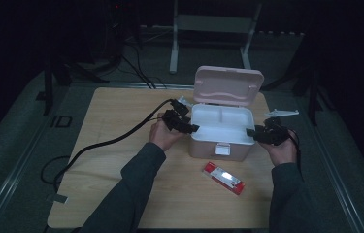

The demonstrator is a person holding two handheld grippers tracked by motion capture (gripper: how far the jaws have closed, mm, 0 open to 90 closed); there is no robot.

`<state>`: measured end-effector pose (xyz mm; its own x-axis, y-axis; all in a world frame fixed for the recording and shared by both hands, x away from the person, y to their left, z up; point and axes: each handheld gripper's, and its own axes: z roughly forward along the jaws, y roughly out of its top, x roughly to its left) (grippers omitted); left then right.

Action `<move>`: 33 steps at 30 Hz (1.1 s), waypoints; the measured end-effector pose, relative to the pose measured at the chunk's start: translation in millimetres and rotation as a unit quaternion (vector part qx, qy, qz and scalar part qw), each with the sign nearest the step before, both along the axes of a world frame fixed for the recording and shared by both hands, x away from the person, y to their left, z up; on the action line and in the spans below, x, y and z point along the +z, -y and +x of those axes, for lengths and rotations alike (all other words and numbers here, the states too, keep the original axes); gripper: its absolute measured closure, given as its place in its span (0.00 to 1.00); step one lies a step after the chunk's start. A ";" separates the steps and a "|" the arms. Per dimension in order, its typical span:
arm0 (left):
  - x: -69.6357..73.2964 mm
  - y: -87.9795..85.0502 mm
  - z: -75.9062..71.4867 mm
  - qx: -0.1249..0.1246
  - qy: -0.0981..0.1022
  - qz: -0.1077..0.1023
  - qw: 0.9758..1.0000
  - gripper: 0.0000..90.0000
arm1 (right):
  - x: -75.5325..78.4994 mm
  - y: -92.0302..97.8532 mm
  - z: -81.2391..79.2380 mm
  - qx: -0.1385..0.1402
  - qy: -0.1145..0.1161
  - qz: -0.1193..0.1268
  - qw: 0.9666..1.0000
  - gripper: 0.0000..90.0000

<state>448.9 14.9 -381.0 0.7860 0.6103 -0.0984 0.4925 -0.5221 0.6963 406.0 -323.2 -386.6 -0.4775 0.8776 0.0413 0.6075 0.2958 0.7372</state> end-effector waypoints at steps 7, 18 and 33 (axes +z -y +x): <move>2.5 -7.5 -1.1 0.010 0.005 0.030 0.999 0.53 | -0.5 -13.4 3.1 0.011 0.005 -0.011 1.000 0.64; 4.8 -33.5 -6.1 0.019 0.004 0.051 0.998 0.53 | 1.2 -42.1 9.0 0.041 0.001 -0.027 0.999 0.63; 6.7 -68.5 -23.5 0.048 -0.001 0.069 0.996 0.53 | 2.3 -79.5 13.9 0.089 0.002 -0.040 0.995 0.62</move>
<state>425.4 83.4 -374.2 0.7239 0.6899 -0.0094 0.5453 -0.5638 0.6203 419.9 -243.7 -384.3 -0.6262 0.7792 -0.0273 0.5375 0.4568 0.7088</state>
